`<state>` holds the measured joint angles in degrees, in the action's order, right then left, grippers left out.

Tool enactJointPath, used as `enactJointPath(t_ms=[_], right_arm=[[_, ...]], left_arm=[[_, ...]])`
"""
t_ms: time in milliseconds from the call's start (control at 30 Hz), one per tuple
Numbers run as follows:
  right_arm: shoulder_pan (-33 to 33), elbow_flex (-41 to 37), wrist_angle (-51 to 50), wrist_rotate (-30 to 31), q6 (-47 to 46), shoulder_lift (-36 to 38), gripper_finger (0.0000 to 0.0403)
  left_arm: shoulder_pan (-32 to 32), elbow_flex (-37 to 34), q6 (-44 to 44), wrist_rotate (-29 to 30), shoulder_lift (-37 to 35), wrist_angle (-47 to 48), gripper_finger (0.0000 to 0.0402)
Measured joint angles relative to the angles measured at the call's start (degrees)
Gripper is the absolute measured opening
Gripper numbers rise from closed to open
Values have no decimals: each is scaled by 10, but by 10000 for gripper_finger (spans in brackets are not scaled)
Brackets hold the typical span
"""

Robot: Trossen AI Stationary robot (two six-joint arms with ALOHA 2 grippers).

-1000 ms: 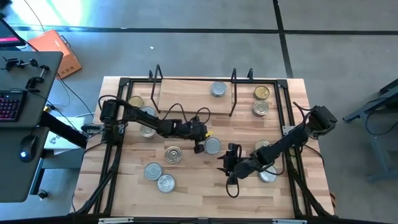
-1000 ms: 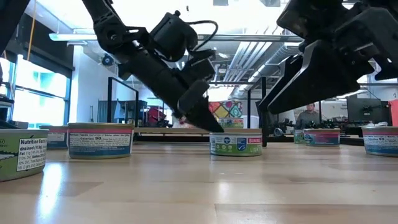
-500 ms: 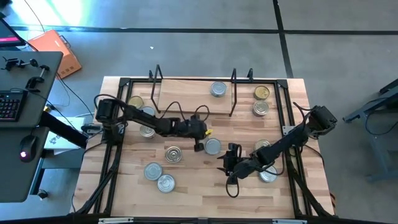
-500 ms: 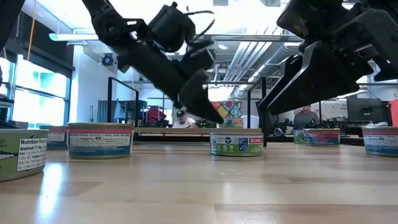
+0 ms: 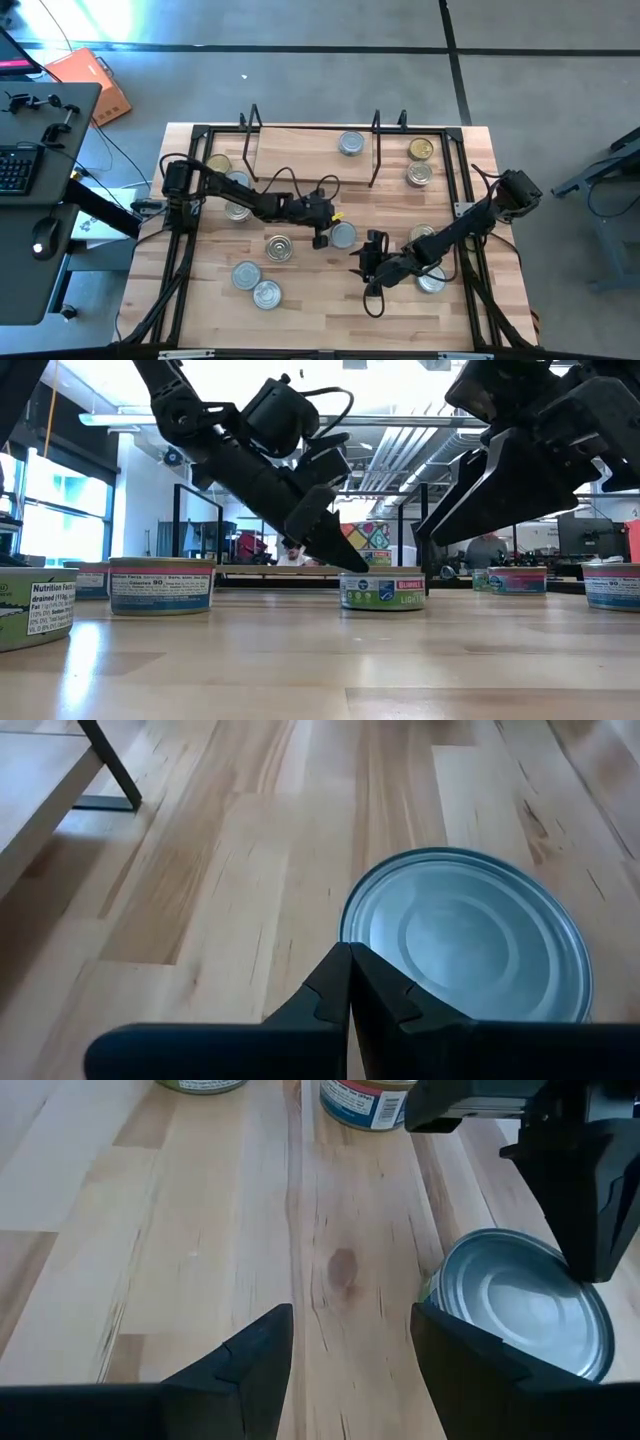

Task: Stack canned seafood by type on shelf
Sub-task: Stack the green-white tuna can on top of the green-white tuna can on the shelf

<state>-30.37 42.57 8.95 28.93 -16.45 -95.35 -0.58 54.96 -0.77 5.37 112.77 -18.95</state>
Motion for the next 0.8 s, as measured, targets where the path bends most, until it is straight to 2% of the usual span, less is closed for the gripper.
enactJointPath(t_ms=[133, 333, 400, 533, 667, 800], right_arm=[[-1, 0, -4, 14, 25, 0, 199], [-9, 14, -50, 124, 137, 0, 199], [-6, 14, -56, 141, 165, 0, 201], [11, 14, -67, 122, 189, 0, 222], [31, 14, -73, 78, 201, 0, 266], [41, 14, -73, 68, 260, -18, 301]], left_arm=[[0, 0, 15, -2, 1, 4, 0], [0, -1, 21, -4, 1, 7, 0], [0, -1, 25, -5, 1, 7, 0], [0, -2, 28, -5, 2, 7, 0], [3, -2, 36, -9, 2, 8, 0], [10, -2, 36, -27, 3, 8, 0]])
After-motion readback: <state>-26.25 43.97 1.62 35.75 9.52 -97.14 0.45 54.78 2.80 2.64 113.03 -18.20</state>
